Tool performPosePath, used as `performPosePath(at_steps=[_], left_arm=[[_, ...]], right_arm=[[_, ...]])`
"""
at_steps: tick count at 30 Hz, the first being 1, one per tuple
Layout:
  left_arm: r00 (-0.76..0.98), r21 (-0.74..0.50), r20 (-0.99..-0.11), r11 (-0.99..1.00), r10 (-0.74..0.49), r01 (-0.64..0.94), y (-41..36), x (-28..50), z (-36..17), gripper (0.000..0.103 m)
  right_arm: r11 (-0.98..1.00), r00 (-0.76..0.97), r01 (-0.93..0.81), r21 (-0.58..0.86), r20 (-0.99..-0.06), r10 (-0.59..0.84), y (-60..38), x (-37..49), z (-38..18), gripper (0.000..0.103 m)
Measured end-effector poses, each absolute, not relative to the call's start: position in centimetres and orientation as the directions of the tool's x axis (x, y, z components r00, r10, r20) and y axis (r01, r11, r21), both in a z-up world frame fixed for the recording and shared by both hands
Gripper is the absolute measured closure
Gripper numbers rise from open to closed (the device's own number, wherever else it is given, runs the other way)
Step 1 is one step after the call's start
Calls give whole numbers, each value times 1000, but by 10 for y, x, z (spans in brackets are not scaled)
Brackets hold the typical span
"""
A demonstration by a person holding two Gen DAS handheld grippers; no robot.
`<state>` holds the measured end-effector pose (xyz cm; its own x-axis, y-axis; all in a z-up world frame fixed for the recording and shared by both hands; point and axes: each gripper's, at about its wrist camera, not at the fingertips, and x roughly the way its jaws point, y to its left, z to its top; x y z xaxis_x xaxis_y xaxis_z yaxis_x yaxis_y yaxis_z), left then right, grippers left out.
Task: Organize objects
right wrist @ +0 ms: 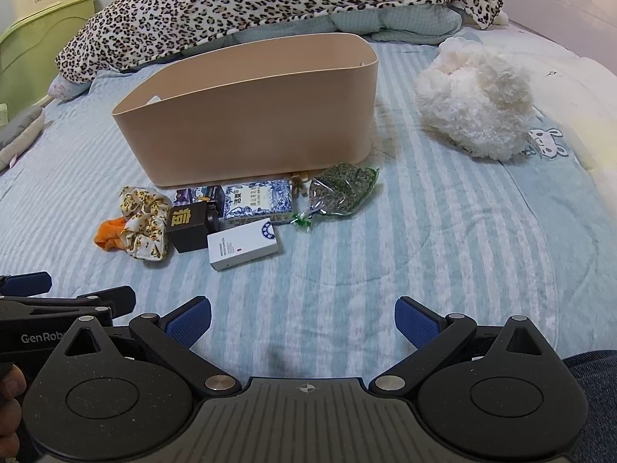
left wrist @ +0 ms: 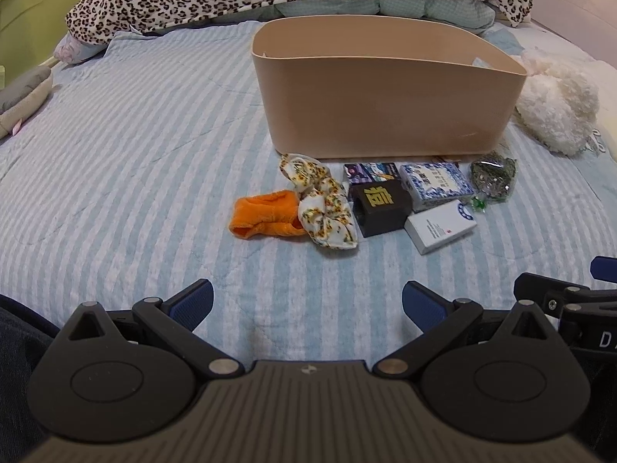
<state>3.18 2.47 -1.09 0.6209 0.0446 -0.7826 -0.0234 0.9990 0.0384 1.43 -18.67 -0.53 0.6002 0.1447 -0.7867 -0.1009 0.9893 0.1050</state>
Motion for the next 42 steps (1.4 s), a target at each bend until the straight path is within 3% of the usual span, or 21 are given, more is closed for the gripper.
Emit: performPosePath(at_steps=[18,27,32,42], left_arm=[[584,74,-807,996,87,-46,59,75,-36,0],[621,193,-763,980,178,-43,77,93,-48,0],[610,70,-790,997,64,-14,85,108,-56,0],[618,46,-786,999,23,21,85,121,-75,0]], right_arm=[[984,544,-123,130,-821,176,-158,65,-35,0],[979,500,-183,88,-849,170,-129,90,-56,0],[978,497,-203,40,-857,138,-120,98,-67,0],[978,526,-205,32,-840,137,-120,103,-82,0]])
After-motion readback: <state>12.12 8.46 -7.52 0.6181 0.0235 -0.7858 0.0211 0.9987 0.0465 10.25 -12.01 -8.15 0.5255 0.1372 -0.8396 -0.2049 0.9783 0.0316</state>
